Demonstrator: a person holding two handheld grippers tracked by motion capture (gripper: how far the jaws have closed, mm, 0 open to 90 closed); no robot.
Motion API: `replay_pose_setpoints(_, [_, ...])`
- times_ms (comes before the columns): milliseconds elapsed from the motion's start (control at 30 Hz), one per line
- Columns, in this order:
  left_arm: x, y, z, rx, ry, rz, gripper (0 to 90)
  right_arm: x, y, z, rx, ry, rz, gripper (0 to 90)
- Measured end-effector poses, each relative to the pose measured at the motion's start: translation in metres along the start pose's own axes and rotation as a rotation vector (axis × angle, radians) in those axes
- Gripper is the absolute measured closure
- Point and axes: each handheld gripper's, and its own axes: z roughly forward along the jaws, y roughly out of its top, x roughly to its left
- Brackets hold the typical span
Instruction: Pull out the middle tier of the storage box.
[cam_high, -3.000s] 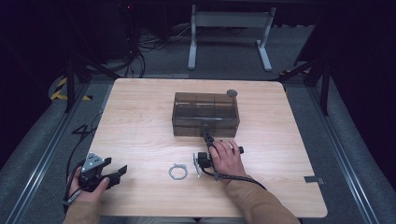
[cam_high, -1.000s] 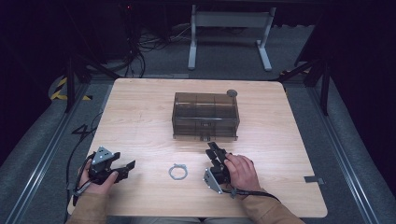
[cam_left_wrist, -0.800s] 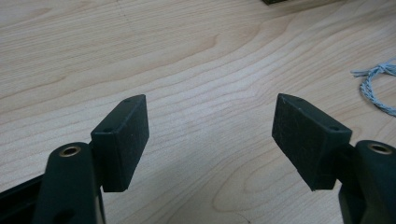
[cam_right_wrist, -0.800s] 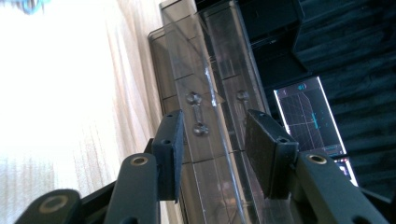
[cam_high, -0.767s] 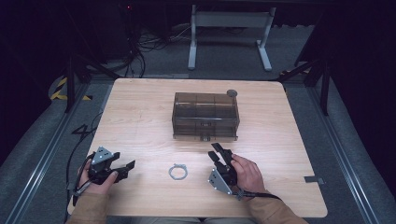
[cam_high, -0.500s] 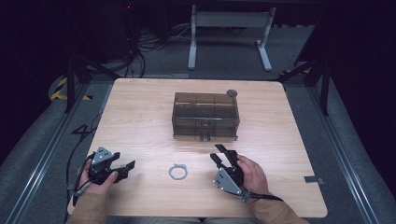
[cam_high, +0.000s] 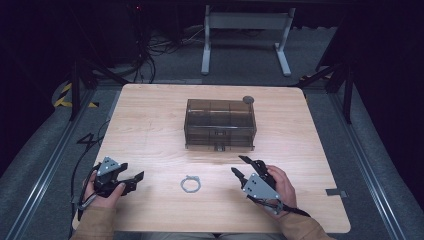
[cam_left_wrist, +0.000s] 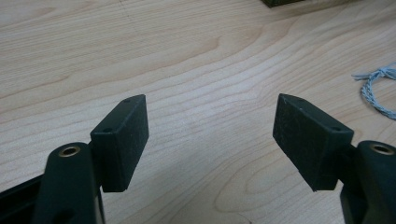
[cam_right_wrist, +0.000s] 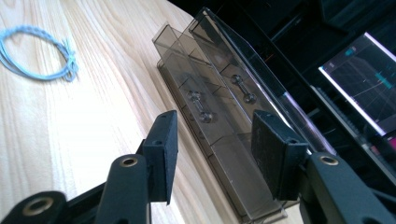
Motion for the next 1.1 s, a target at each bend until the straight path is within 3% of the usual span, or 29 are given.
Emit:
replay_pose_setpoints(233, [0.0, 0.002, 0.002, 0.002, -0.005, -0.002, 27.9, -0.016, -0.004, -0.01, -0.029, 0.087, 0.145, 50.6])
replay_pose_setpoints(600, [0.0, 0.002, 0.002, 0.004, -0.008, -0.005, 27.8, -0.038, -0.003, -0.012, 0.005, 0.178, 0.222, 49.9])
replay_pose_setpoints(767, [0.001, 0.0, 0.0, 0.007, -0.01, -0.008, 27.8, -0.054, -0.002, -0.011, 0.02, 0.24, 0.271, 50.0])
replay_pose_setpoints(933, [0.001, 0.001, 0.001, 0.006, 0.003, -0.015, 28.0, -0.067, -0.001, -0.011, 0.038, 0.256, 0.285, 49.7])
replay_pose_setpoints(1033, [-0.001, 0.001, -0.001, 0.019, -0.012, -0.013, 29.0, -0.073, -0.001, -0.011, 0.046, 0.274, 0.296, 49.7])
replay_pose_setpoints(1100, [-0.001, 0.0, -0.002, 0.025, -0.012, -0.008, 29.2, -0.081, -0.002, -0.01, 0.052, 0.303, 0.321, 49.8])
